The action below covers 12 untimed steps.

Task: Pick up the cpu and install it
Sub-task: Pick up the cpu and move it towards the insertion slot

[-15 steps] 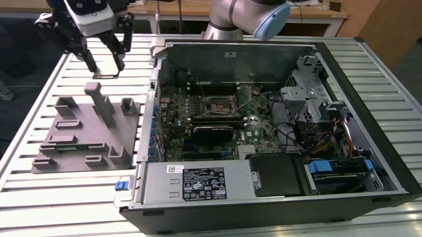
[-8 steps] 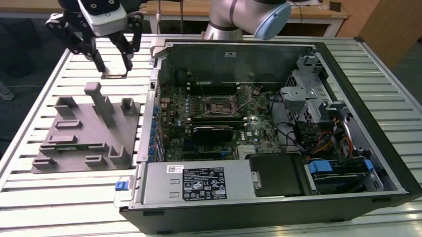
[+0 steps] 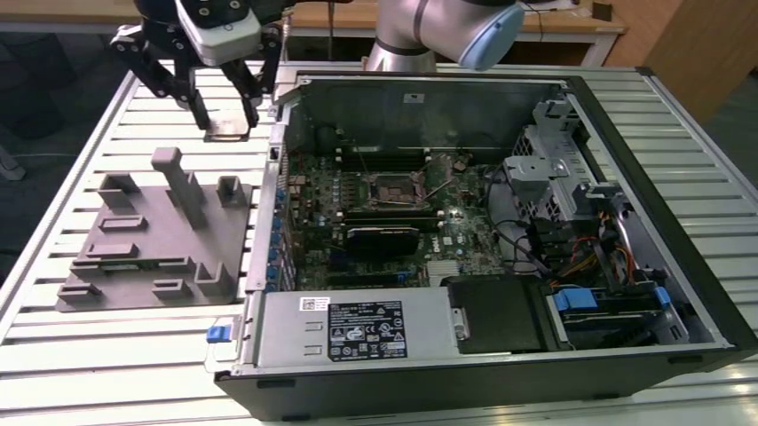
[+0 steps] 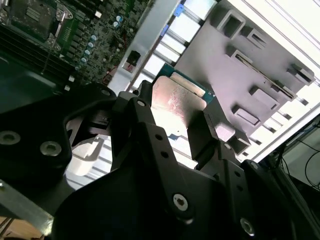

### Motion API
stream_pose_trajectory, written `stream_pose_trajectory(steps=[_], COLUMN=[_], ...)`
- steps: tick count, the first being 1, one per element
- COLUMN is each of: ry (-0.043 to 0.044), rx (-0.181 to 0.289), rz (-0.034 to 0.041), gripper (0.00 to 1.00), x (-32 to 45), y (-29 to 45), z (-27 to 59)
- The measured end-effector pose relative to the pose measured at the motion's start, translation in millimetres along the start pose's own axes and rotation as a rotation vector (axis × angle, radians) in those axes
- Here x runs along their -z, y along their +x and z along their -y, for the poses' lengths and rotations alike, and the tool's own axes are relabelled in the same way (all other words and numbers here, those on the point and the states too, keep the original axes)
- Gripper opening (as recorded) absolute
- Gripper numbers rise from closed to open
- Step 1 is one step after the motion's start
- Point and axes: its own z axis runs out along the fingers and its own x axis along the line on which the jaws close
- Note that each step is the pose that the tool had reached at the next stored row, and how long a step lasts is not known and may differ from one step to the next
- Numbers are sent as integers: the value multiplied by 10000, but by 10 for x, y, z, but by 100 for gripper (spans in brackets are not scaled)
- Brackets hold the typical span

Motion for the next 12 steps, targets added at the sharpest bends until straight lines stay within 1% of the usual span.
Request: stream_pose_trajectory(steps=[12], ry=[0], rx=[0], rz=[0], gripper=[53], x=[-9], y=[-283], z=[11])
